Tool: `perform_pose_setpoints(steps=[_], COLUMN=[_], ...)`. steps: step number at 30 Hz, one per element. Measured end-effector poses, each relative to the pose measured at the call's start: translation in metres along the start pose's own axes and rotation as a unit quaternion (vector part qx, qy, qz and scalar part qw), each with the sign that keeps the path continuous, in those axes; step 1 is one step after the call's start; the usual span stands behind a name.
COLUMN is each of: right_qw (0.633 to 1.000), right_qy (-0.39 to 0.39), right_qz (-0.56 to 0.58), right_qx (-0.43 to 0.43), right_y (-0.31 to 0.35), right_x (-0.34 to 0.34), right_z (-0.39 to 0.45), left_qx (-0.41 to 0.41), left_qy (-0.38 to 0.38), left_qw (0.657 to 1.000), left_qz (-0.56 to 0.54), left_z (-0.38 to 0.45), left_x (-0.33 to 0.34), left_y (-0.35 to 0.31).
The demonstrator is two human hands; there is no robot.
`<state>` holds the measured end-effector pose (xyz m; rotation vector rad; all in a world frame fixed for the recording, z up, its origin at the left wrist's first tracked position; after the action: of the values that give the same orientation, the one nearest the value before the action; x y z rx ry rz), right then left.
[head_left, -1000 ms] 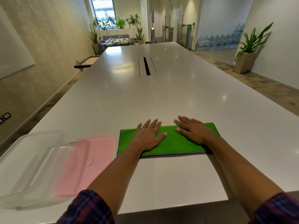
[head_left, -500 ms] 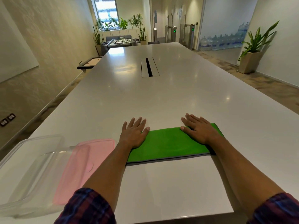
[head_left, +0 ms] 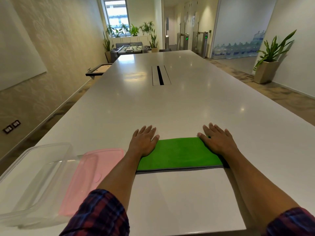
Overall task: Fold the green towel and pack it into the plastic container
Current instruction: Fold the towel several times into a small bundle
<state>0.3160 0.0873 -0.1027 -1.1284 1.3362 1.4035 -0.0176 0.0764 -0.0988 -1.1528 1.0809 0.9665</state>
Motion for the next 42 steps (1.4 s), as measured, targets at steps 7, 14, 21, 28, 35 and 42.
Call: perform_pose_setpoints(steps=[7,14,21,28,35,42], right_qw=[0.996,0.968,0.991,0.997,0.999,0.986], right_qy=[-0.083,-0.225,-0.031,0.018,-0.015,-0.143], right_qz=[0.015,-0.043,0.009,-0.002,0.002,-0.004], right_qx=[-0.008,-0.106,-0.131,-0.079,0.051,0.087], right_y=[0.005,0.044,0.106,0.077,-0.007,-0.027], right_x=[-0.003,-0.017,0.02,0.017,-0.004,-0.02], right_z=[-0.004,-0.026,-0.042,-0.035,-0.026,-0.034], left_qx=[-0.014,0.052,0.03,0.003,-0.083,-0.08], left_qy=[-0.075,-0.135,-0.044,0.001,-0.002,-0.002], left_qw=[0.995,0.986,0.998,1.0,0.996,0.996], left_qz=[0.069,0.081,0.022,0.021,0.034,0.03], left_z=[-0.008,-0.025,-0.046,-0.044,-0.045,-0.044], left_x=[-0.006,-0.014,0.017,0.015,0.003,0.007], left_y=[-0.012,-0.057,-0.087,-0.071,-0.023,-0.019])
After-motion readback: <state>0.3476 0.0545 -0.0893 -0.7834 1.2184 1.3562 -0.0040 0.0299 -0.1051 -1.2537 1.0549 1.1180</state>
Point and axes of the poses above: each hand's wrist, its own z-axis towards the middle knuckle, its own x-axis out of the palm, y = z × x, the point moved 1 cm from there along z, towards the middle knuckle
